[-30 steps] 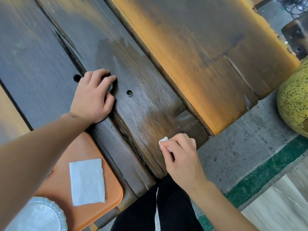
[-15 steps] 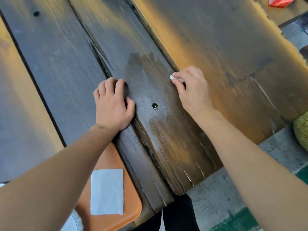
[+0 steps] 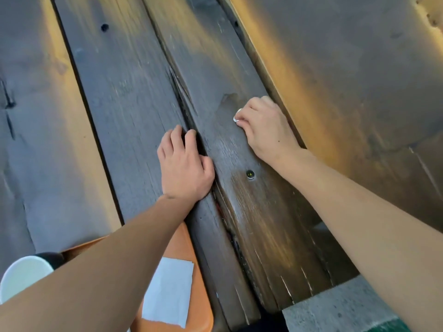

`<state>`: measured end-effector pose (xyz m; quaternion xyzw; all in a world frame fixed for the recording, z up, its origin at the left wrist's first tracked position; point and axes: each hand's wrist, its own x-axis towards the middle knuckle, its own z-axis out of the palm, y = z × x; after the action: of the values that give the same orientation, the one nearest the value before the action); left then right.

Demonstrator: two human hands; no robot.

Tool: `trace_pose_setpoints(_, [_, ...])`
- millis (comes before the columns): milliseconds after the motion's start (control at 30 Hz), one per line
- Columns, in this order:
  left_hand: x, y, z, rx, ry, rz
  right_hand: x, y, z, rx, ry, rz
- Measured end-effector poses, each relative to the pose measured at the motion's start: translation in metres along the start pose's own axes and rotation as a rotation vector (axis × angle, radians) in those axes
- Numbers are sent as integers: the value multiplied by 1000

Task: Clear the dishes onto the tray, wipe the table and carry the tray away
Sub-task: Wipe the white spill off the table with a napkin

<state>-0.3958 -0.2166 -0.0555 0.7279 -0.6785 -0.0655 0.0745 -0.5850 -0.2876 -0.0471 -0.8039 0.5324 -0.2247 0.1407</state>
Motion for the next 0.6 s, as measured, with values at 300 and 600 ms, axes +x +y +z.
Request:
trace_pose_setpoints(300, [-3,3,-6,-10,-1,-23,-102,-27,-19,66,-246,-170])
trace_pose_setpoints(600, [-35,-17,-33,-227,-145,-48,-120,-49,-26,77,-242,-45])
